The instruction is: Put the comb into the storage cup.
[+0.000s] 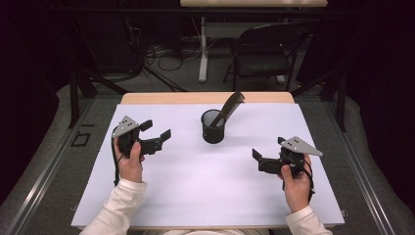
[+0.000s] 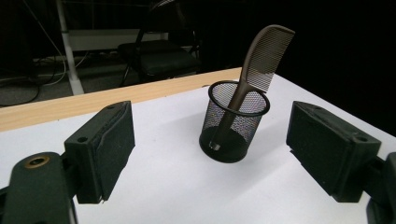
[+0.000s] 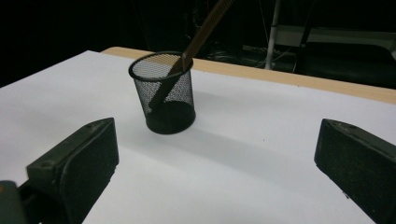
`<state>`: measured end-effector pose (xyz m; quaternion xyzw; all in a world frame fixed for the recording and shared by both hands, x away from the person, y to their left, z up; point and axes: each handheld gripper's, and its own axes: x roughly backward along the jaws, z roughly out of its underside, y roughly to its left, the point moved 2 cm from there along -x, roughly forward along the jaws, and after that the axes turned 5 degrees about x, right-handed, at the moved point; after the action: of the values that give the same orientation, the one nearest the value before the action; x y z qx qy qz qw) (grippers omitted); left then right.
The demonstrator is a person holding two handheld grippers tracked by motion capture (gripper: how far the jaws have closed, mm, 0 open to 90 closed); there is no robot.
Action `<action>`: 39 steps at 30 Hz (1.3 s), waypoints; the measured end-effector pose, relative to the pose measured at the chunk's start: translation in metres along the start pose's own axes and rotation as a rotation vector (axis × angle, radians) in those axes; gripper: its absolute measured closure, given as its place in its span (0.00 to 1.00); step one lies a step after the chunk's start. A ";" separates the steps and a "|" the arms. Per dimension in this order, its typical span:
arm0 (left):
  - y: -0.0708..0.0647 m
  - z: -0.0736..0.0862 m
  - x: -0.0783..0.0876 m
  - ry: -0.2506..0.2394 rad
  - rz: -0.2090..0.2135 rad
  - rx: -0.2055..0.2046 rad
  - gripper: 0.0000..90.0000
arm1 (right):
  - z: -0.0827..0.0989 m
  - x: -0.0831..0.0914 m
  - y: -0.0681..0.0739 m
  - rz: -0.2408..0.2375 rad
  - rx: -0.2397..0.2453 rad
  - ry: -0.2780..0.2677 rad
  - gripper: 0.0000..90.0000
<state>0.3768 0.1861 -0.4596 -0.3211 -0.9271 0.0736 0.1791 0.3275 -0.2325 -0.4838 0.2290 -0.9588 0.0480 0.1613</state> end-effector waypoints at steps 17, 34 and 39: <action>0.004 0.000 0.001 0.001 0.006 -0.007 0.18 | 0.030 0.002 -0.025 0.067 -0.024 -0.004 0.00; 0.008 0.002 0.000 0.009 0.006 -0.003 0.18 | 0.049 -0.002 -0.045 0.094 -0.081 0.040 0.00; 0.009 0.002 0.000 0.010 0.007 -0.001 0.18 | 0.052 -0.004 -0.050 0.106 -0.082 0.053 0.00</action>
<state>0.3805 0.1929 -0.4637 -0.3246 -0.9251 0.0722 0.1833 0.3385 -0.2843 -0.5328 0.1699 -0.9661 0.0231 0.1932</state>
